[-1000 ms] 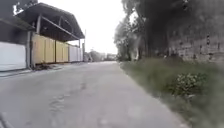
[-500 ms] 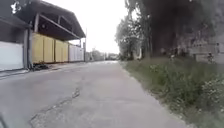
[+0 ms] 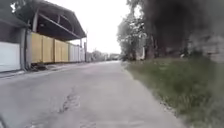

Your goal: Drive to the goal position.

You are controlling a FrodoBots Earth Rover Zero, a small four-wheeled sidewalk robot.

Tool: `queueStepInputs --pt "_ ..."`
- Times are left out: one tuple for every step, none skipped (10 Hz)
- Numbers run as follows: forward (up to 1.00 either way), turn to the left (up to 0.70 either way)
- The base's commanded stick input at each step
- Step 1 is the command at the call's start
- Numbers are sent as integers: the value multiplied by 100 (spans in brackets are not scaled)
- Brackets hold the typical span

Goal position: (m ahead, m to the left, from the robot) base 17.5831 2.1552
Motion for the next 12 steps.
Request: queueStepInputs --pt "100 0" --pt "100 0" --pt "100 0" --pt "100 -4" --pt "100 -22" --pt "100 -40" --pt "100 -40" --pt "100 -40" --pt "100 -38" --pt "100 -29" --pt "100 -2" --pt "100 0"
